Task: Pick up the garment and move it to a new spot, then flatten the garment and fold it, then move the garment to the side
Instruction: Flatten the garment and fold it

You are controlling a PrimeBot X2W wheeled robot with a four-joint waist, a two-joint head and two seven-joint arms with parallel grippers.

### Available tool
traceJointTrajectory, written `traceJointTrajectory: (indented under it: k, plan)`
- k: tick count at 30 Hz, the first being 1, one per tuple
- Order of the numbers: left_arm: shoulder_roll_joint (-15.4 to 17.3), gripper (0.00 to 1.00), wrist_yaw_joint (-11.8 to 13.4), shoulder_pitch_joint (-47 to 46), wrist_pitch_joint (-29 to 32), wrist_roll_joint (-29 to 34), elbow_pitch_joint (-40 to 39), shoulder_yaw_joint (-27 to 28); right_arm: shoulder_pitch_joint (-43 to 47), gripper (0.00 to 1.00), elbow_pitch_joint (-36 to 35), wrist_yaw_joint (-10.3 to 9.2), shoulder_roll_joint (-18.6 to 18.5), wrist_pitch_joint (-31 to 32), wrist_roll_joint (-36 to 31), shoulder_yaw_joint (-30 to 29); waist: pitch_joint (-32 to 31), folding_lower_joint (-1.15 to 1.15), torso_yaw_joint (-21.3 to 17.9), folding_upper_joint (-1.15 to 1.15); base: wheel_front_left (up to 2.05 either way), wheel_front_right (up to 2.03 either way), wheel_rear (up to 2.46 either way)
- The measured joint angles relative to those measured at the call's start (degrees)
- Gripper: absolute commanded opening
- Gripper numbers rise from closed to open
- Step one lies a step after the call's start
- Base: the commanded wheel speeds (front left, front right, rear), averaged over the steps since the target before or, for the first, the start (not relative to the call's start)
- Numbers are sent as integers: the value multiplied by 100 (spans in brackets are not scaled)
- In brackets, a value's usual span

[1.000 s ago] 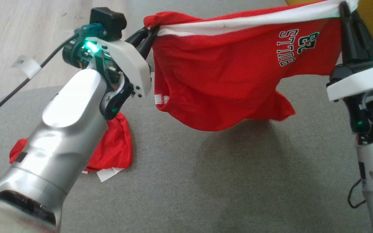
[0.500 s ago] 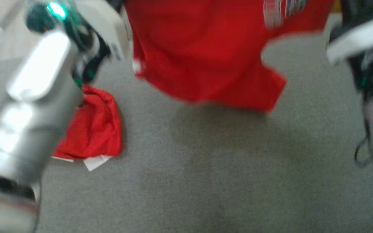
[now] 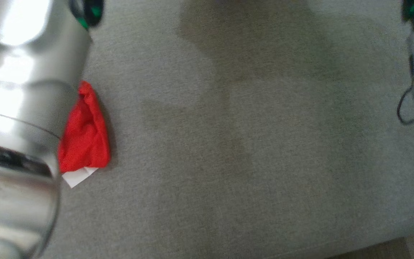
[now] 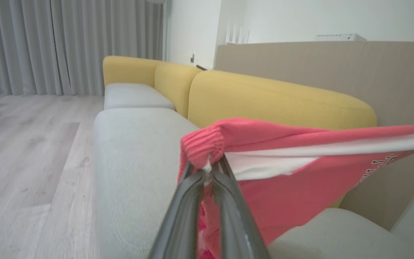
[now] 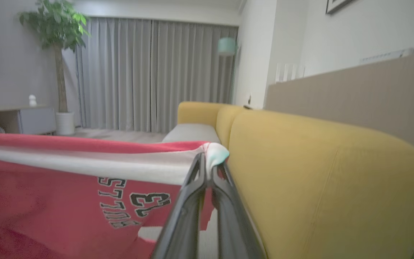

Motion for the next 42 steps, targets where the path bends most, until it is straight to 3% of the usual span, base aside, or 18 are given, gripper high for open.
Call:
traceJointTrajectory:
  k: [8, 15, 26, 34, 42]
  plan:
    - [-266, 0, -441, 1113, -249, -109, 553, -387, 894, 0, 966, 0, -177, 4, 160, 911, -61, -2, 228, 0, 0, 0, 0]
    - [-408, 0, -588, 2737, -238, -212, 487, -1050, 1869, 0, 1256, 0, -721, 1036, 1043, 2257, -421, -4, 423, 0, 0, 0, 0]
    - [-398, 0, -588, 3925, -82, -310, -111, -1631, 2930, 0, -250, 0, -2078, 2558, 3119, 3835, -1203, -3, 627, 1, 0, 0, 0]
    - [-318, 0, -509, 4680, -90, -469, -610, -1723, 3563, 0, -1051, 0, -2706, 2924, 3879, 4176, -1751, -3, 560, 1, 0, 0, 0]
    - [-100, 0, -63, 5216, -33, -514, -1543, -1757, 4176, 0, -1735, 0, -3106, 2557, 4256, 3843, -1939, -3, 514, 1, 0, 0, 0]
